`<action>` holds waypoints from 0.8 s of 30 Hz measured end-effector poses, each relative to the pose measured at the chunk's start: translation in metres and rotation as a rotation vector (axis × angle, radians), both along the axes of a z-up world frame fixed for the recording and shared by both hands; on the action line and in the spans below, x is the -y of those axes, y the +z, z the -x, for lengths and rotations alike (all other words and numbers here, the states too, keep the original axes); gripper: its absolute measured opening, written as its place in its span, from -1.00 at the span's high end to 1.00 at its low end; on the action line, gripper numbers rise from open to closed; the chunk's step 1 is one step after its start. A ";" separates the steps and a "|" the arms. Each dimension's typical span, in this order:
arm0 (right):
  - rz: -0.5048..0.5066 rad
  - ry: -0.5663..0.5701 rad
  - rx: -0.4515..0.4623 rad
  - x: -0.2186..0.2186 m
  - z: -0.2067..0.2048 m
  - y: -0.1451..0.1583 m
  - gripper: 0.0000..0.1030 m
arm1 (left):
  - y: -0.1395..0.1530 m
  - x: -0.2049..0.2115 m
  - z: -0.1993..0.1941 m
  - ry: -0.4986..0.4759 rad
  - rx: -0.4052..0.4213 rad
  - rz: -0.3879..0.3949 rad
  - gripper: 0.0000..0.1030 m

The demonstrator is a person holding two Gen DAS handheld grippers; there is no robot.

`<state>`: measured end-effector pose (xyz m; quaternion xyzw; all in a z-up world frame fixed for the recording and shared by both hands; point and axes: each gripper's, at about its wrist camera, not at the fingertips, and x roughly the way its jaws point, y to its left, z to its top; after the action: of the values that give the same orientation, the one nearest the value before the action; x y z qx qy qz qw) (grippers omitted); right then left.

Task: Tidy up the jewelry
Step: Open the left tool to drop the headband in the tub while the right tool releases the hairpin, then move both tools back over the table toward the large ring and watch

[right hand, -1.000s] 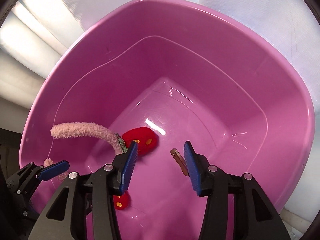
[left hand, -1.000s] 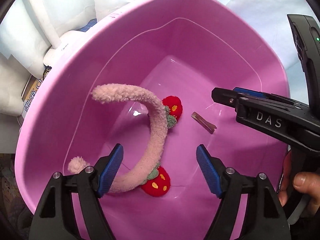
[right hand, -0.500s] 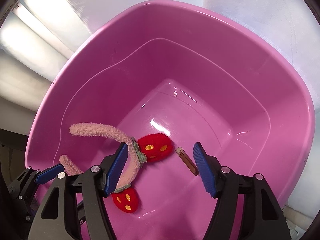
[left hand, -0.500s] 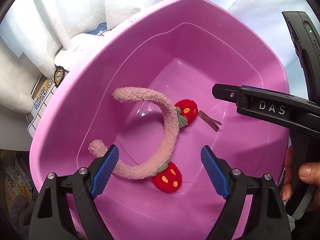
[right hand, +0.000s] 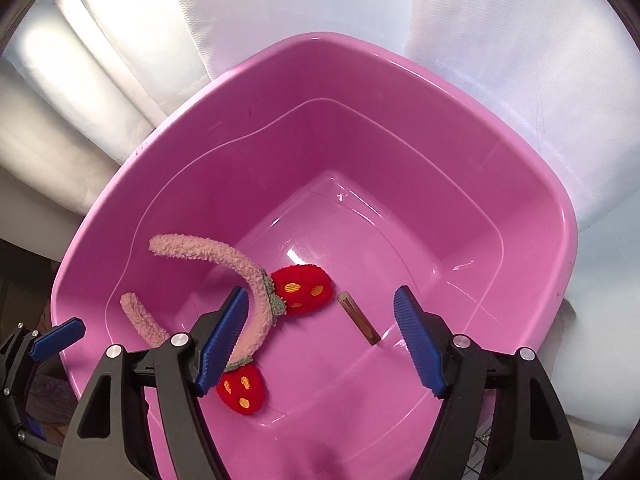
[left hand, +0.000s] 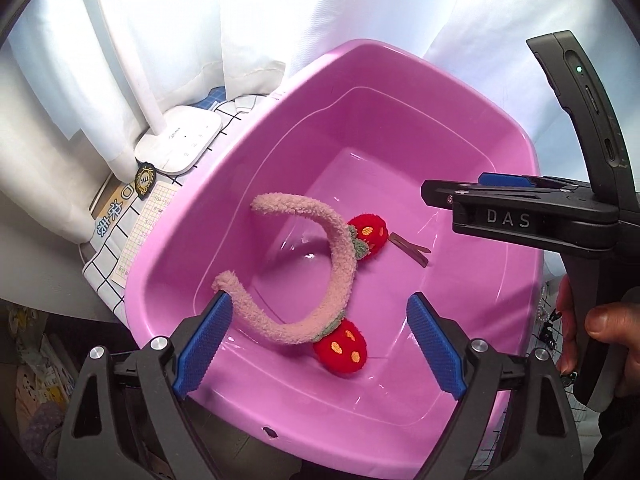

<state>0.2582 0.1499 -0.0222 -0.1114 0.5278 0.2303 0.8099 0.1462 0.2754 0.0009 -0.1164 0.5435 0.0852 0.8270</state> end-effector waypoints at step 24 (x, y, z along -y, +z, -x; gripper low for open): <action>-0.190 -0.218 0.207 0.211 0.185 0.015 -0.45 | 0.067 0.124 0.104 -0.039 0.226 -0.099 -0.87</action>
<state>0.0729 -0.0615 -0.0067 0.0005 0.4263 0.1775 0.8870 0.0418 0.1510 0.0681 -0.0735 0.4442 0.0823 0.8891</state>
